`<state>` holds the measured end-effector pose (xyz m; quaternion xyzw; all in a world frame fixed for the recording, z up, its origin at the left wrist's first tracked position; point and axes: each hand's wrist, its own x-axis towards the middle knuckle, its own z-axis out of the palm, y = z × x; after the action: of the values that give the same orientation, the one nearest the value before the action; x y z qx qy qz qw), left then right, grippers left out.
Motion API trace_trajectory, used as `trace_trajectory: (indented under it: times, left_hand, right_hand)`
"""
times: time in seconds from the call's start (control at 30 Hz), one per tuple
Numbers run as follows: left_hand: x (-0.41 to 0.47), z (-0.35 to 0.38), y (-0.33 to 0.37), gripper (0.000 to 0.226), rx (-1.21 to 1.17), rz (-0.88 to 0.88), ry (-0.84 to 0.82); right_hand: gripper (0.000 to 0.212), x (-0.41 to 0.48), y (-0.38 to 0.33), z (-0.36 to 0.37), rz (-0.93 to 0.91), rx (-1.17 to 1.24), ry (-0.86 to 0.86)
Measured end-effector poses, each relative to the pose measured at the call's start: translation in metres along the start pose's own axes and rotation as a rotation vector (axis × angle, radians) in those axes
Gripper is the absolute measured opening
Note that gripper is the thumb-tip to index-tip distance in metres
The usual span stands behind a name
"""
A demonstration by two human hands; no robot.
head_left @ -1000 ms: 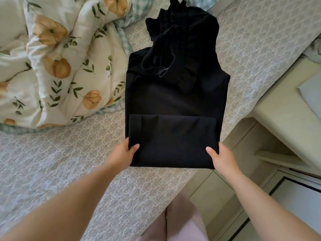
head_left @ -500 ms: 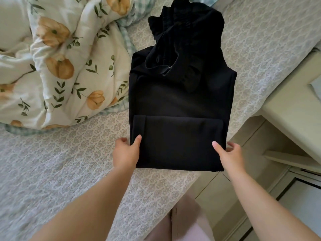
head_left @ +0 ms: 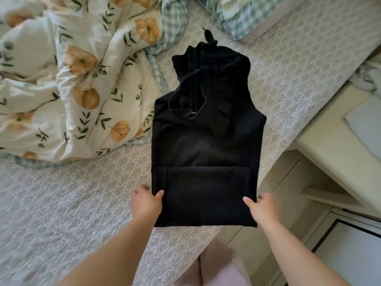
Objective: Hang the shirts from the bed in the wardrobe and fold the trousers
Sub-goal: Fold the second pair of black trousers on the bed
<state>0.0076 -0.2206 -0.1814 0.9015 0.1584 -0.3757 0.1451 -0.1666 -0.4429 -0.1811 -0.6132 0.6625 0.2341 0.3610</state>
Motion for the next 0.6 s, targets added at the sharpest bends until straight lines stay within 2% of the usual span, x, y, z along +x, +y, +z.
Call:
trace_trajectory:
  times: [0.07,0.1,0.17,0.27,0.33,0.4,0.5,0.6]
  left_hand:
    - [-0.002,-0.011,0.024,0.048,0.078,0.172,0.186]
    - [-0.002,-0.017,0.041,0.048,0.036,0.273,0.222]
    - [-0.003,-0.024,0.081,0.046,-0.17,0.369,0.149]
    - [0.001,-0.026,0.138,0.06,-0.424,0.296,-0.047]
    - [0.002,-0.019,0.169,0.08,-0.52,0.182,-0.182]
    - [0.001,-0.008,0.193,0.089,-0.576,0.096,-0.262]
    - [0.002,0.008,0.218,0.099,-0.608,0.01,-0.252]
    - [0.015,0.013,0.241,0.102,-0.651,-0.064,-0.155]
  right_hand:
    - [0.055,-0.006,-0.016,-0.01,-0.091,-0.052,0.204]
    - [0.053,-0.007,-0.03,-0.016,-0.185,-0.085,0.289]
    - [0.048,-0.005,-0.063,-0.026,-0.376,-0.112,0.329]
    - [0.044,0.009,-0.121,-0.036,-0.563,-0.1,0.268]
    - [0.042,0.022,-0.163,-0.045,-0.643,-0.107,0.259]
    - [0.041,0.037,-0.203,-0.055,-0.714,-0.122,0.26]
    - [0.043,0.057,-0.254,-0.07,-0.84,-0.195,0.252]
    - [0.049,0.077,-0.301,-0.086,-1.004,-0.366,0.254]
